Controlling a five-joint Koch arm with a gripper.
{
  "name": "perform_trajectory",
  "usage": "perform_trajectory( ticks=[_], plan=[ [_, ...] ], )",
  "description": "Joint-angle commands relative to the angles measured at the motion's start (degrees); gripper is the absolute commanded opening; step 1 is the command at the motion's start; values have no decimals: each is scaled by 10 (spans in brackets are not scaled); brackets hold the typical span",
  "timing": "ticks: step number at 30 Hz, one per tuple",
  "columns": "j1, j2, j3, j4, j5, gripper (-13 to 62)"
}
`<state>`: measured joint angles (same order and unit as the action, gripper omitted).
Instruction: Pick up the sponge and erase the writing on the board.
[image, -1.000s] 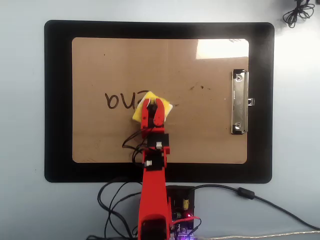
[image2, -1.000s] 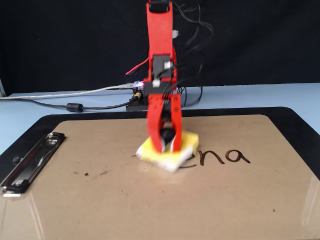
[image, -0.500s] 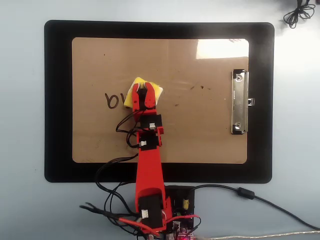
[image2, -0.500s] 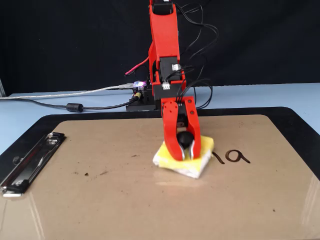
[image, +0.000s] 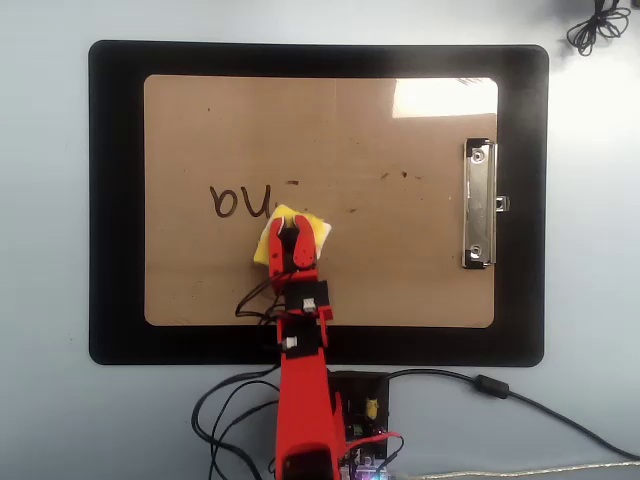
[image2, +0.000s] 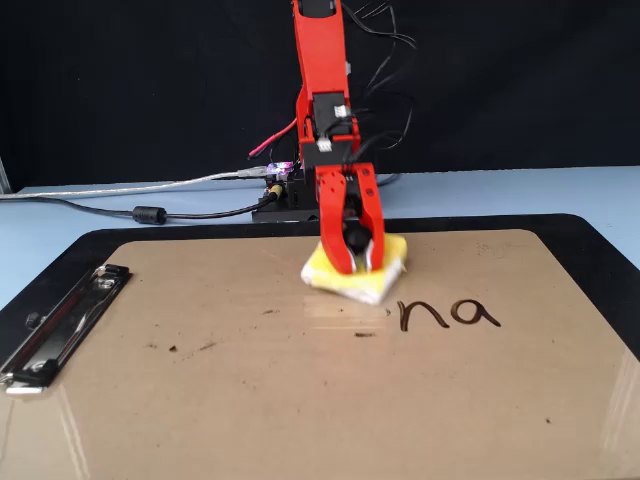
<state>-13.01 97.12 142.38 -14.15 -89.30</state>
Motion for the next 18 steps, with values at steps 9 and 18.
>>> perform_trajectory(
  ticks=[9, 18],
  plan=[
    [13, -34, -28, -15, -11, -80],
    [30, 25, 18, -16, -18, -80]
  ],
)
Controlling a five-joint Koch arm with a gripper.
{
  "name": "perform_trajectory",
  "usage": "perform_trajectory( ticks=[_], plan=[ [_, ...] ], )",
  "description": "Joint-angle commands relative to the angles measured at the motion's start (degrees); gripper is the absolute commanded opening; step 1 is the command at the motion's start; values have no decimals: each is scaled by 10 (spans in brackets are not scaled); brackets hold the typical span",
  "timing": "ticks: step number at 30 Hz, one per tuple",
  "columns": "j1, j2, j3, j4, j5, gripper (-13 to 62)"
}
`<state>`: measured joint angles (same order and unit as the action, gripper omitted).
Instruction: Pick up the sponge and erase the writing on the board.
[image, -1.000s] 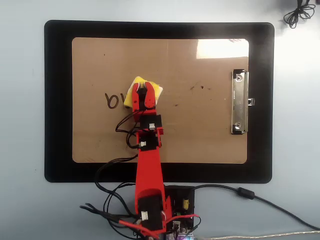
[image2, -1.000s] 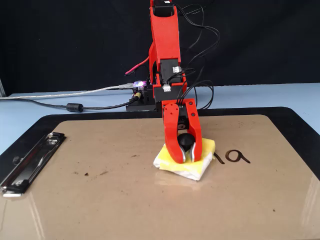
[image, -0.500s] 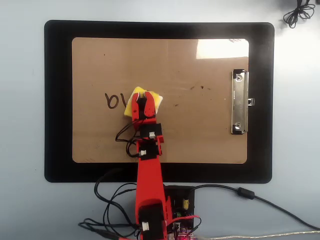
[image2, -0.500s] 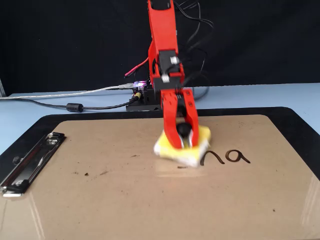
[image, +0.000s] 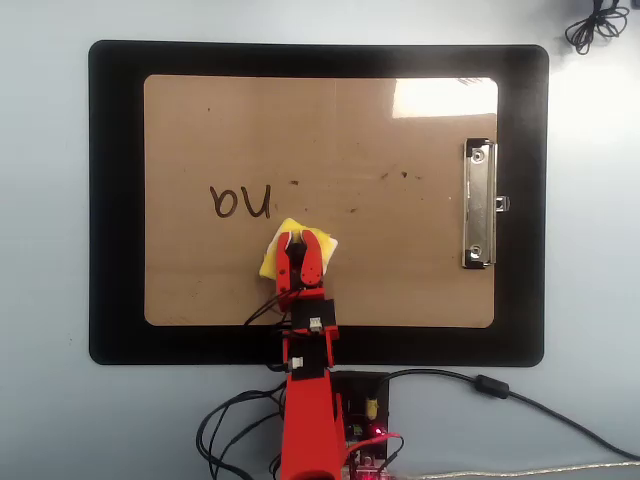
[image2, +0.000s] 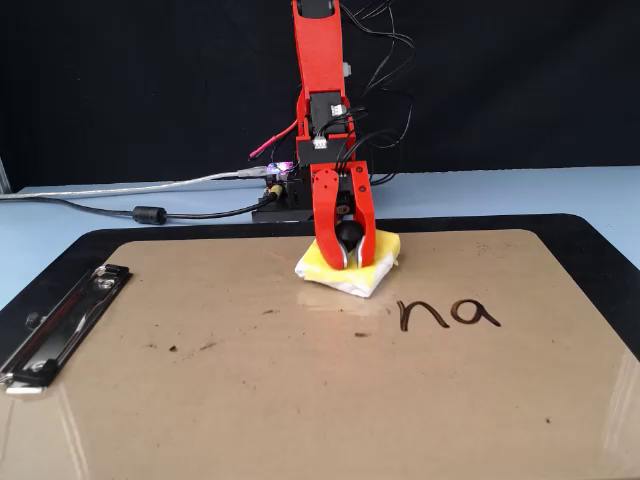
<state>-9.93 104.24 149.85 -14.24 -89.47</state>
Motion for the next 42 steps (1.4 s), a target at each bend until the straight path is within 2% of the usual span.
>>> perform_trajectory(
  ticks=[1, 4, 7, 9, 14, 17, 22, 25, 27, 33, 36, 37, 42],
  plan=[
    [-1, -89, -98, -16, -24, -80],
    [1, -221, -223, -19, -50, -79],
    [6, -252, -268, -19, -60, -79],
    [9, -236, -233, -20, -61, -80],
    [22, -80, -74, -20, -61, -80],
    [31, -58, -60, -20, -62, -80],
    [22, -247, -246, -22, -65, -80],
    [-33, -286, -297, -21, -65, -79],
    [-55, -260, -259, -20, -68, -80],
    [-108, -43, -50, -19, -73, -80],
    [-120, -28, -38, -20, -73, -80],
    [-124, -42, -48, -23, -73, -80],
    [-127, -276, -283, -25, -73, -80]
  ],
)
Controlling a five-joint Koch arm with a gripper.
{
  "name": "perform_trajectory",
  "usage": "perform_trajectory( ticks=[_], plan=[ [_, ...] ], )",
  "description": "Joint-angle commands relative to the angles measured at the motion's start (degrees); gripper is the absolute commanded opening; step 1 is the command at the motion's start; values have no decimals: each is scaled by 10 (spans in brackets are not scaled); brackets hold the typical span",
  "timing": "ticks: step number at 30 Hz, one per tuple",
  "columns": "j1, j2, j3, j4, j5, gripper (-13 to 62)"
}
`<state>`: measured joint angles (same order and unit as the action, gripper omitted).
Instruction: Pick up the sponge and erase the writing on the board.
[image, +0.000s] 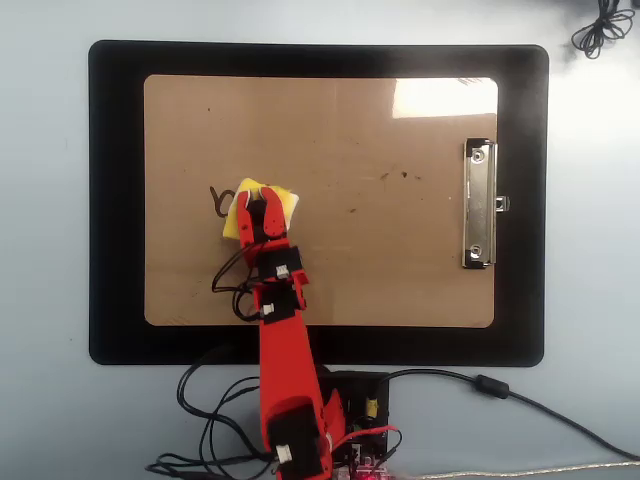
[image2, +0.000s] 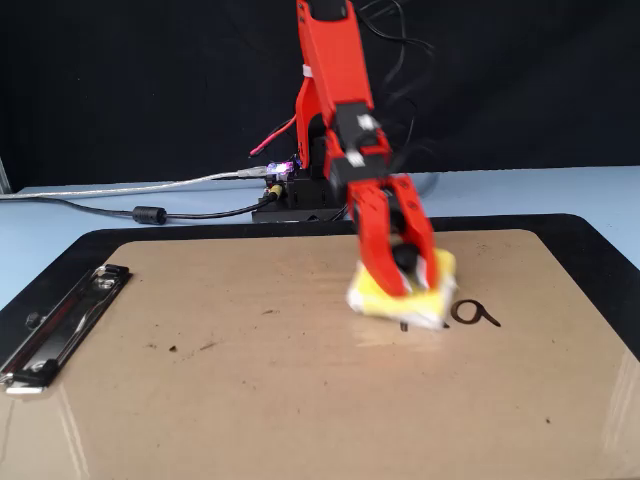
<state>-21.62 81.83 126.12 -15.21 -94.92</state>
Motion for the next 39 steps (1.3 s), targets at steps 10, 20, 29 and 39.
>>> perform_trajectory(
  ticks=[10, 20, 29, 39],
  plan=[
    [-8, 163, 179, -18, -16, -80],
    [-40, 13, 37, -18, -18, -79],
    [-51, 40, 62, -16, -18, -79],
    [-99, 53, 83, -16, -19, -80]
  ],
)
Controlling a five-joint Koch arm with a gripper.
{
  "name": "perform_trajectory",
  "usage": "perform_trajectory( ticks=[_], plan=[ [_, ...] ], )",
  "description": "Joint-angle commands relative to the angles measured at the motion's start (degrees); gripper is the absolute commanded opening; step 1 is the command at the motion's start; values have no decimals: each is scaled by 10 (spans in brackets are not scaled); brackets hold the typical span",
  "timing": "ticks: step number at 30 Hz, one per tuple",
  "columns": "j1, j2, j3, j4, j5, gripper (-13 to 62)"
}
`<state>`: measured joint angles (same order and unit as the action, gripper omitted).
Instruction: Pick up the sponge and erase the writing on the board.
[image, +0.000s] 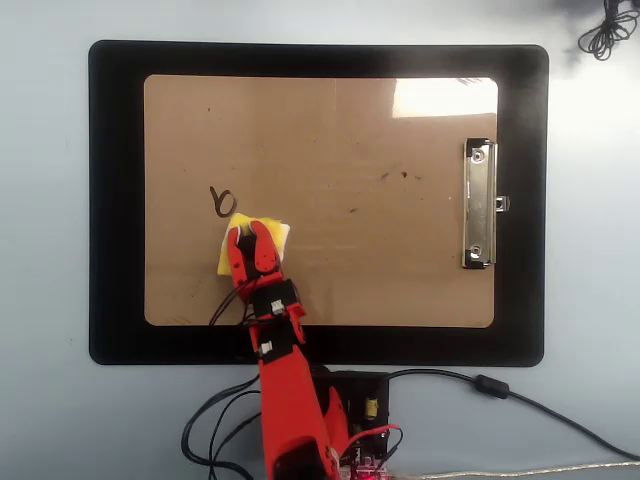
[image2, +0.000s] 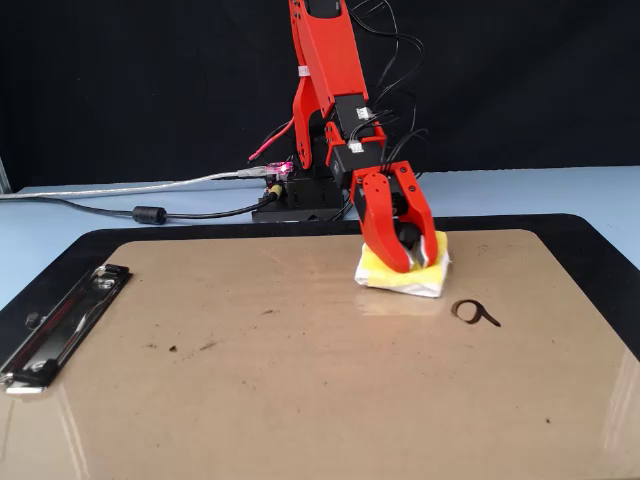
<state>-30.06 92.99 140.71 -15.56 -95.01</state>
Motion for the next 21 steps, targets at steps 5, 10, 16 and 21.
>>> perform_trajectory(
  ticks=[5, 10, 16, 21],
  plan=[
    [-36, -214, -235, -14, -35, -79],
    [-38, -103, -119, -11, -41, -79],
    [-48, 53, 26, -10, -41, -79],
    [-62, -146, -163, -16, -45, -80]
  ],
)
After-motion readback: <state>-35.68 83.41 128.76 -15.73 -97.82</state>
